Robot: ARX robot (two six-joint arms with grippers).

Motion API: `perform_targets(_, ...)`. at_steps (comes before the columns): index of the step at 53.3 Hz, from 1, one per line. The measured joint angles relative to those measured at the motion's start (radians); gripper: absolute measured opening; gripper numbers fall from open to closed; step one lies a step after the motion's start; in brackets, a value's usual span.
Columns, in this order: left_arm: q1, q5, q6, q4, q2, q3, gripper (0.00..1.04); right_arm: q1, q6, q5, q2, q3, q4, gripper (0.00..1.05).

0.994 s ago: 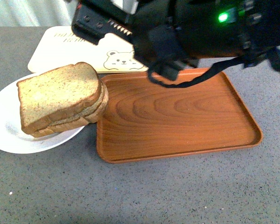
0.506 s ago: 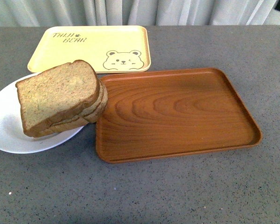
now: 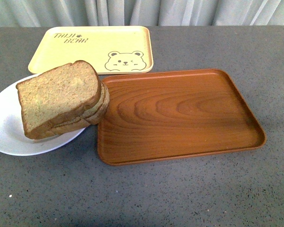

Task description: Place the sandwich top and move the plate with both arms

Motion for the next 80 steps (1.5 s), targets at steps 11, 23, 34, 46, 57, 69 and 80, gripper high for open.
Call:
perform_targets(11, 0.0, 0.0, 0.0, 0.0, 0.0, 0.0, 0.96, -0.038, 0.0, -0.032, -0.155, -0.039, -0.109, 0.02)
perform_targets(23, 0.0, 0.0, 0.0, 0.0, 0.0, 0.0, 0.96, -0.13, -0.001, -0.121, -0.321, -0.065, -0.245, 0.02)
perform_targets(34, 0.0, 0.0, 0.0, 0.0, 0.0, 0.0, 0.96, -0.132, -0.001, -0.124, -0.459, -0.066, -0.365, 0.02)
perform_targets(46, 0.0, 0.0, 0.0, 0.0, 0.0, 0.0, 0.96, -0.132, -0.001, -0.125, -0.59, -0.066, -0.486, 0.02)
perform_targets(57, 0.0, 0.0, 0.0, 0.0, 0.0, 0.0, 0.96, -0.132, -0.001, -0.125, -0.694, -0.066, -0.584, 0.02)
perform_targets(69, 0.0, 0.0, 0.0, 0.0, 0.0, 0.0, 0.96, -0.133, 0.0, -0.125, -0.782, -0.066, -0.669, 0.02)
perform_targets(80, 0.0, 0.0, 0.0, 0.0, 0.0, 0.0, 0.96, -0.132, -0.001, -0.125, -0.847, -0.066, -0.734, 0.02)
